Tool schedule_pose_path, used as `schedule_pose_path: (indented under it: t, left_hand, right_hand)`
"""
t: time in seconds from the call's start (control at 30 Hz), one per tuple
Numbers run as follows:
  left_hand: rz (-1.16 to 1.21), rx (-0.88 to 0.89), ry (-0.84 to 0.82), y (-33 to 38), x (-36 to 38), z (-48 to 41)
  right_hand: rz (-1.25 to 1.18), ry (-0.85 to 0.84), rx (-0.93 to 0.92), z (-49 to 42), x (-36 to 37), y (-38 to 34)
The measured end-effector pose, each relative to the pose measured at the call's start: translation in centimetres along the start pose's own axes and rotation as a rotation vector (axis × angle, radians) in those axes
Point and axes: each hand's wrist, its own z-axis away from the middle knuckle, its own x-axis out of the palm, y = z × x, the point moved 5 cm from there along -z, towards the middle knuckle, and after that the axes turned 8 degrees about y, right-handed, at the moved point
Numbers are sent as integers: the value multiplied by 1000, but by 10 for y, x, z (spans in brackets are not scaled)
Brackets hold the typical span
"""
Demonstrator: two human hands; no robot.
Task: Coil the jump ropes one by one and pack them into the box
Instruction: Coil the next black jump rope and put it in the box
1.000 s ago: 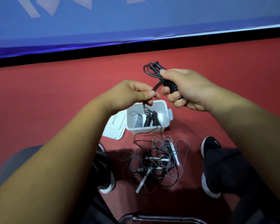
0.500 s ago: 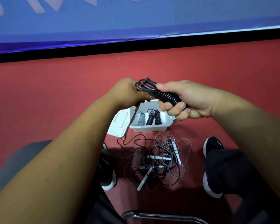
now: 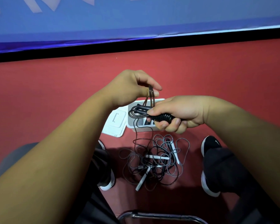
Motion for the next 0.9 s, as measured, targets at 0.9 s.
schedule_pose_path:
  t: [0.9]
  left_hand:
    - [-353,-336,13,-23,11,8]
  right_hand:
    - [-225,659,-339,-19,-44,-15]
